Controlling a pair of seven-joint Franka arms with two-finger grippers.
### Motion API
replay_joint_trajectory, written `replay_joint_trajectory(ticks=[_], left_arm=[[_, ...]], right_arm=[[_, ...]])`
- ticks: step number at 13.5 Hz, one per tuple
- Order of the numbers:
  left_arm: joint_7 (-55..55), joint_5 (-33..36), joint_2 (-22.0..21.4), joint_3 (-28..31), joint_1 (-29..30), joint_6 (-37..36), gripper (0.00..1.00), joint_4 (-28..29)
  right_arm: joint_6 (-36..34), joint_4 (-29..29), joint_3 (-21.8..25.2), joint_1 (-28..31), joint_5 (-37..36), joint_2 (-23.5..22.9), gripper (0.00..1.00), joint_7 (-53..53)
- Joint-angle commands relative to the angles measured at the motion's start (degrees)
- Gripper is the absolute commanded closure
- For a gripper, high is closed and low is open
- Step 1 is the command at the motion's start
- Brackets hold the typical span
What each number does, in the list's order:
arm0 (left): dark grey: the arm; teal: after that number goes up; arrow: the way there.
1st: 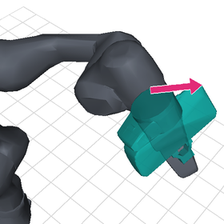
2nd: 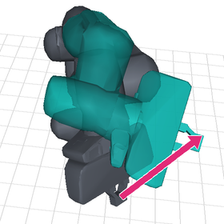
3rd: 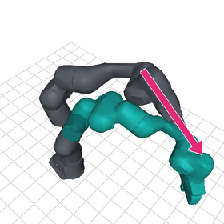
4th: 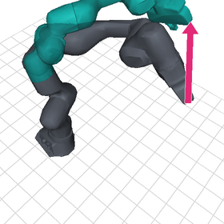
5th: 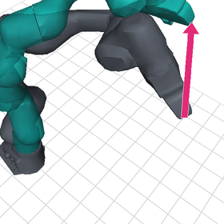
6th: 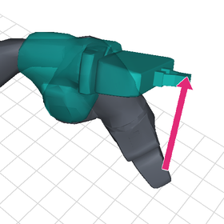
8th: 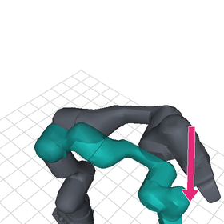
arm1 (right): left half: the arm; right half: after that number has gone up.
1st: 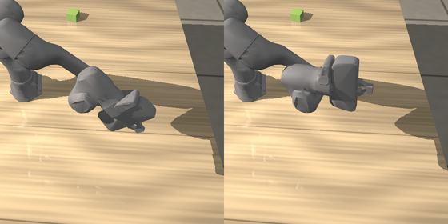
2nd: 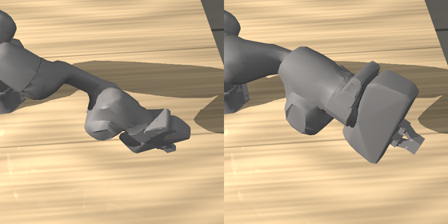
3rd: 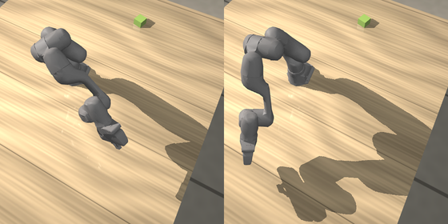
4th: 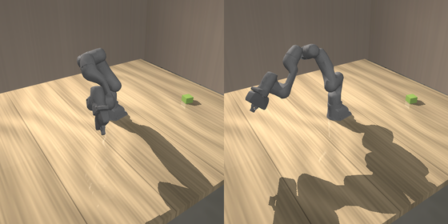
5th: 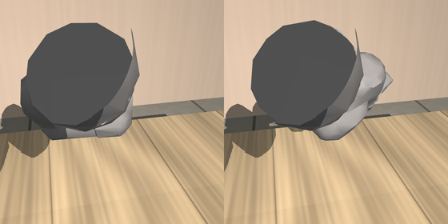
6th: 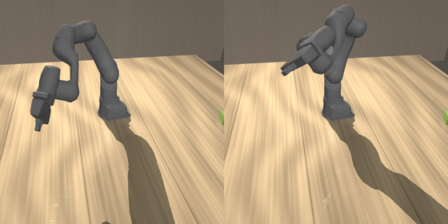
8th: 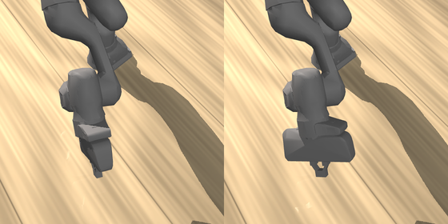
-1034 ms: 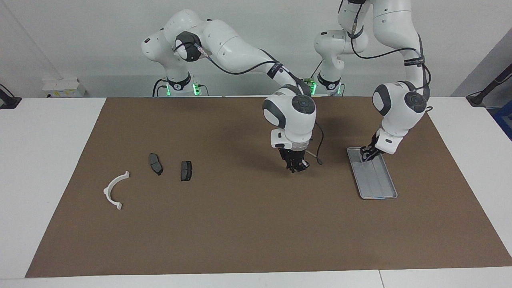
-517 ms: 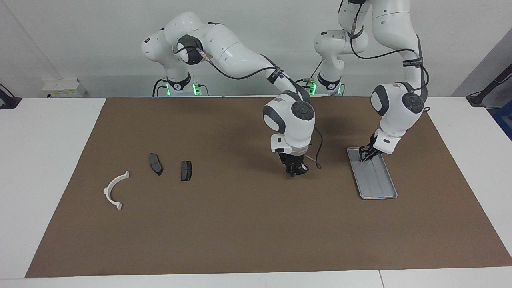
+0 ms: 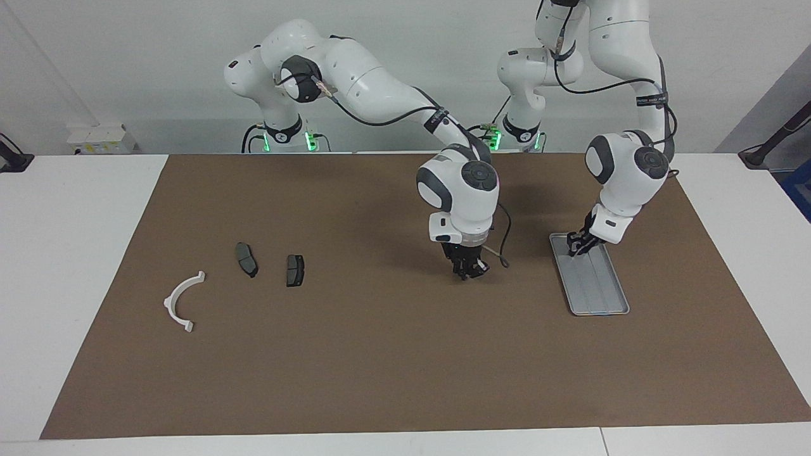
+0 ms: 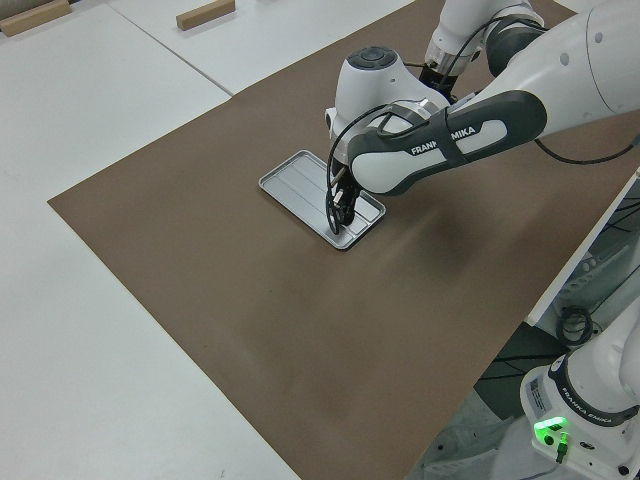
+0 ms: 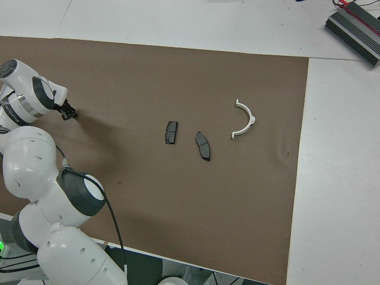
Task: Pick bearing gear from pile to tray
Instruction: 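Release the bearing in the tray while the right gripper carries bearing centerward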
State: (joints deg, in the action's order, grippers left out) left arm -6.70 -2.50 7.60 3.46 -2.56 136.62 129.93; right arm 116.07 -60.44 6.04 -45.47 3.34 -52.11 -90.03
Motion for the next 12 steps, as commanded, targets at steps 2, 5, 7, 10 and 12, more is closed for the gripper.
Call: replay_joint_trajectory(ticks=[2,5,7,10,12], left_arm=[[-0.16,0.3,-1.36,-0.12,0.01,0.58,0.1,0.07],[-1.73,0.21,-0.4,-0.29,-0.07,-1.96,0.02,-3.52],[-5.5,0.04,0.82,-0.29,-1.82,-5.21,0.0,-7.65],[-18.4,-0.14,2.06,-0.29,-9.1,-6.19,0.0,-11.52],[-27.8,-0.14,4.51,-0.21,-13.68,-8.63,0.01,-16.95]], right_arm=[[0.47,0.23,0.56,0.03,0.35,-0.02,0.0,-0.5],[-3.39,0.24,0.12,2.57,0.79,3.4,0.0,1.51],[-6.37,0.32,-0.23,4.94,1.14,6.74,0.0,5.29],[-11.12,0.24,-0.15,9.24,1.15,12.97,0.0,18.61],[-14.98,0.15,0.11,12.93,1.23,16.84,0.0,32.74]])
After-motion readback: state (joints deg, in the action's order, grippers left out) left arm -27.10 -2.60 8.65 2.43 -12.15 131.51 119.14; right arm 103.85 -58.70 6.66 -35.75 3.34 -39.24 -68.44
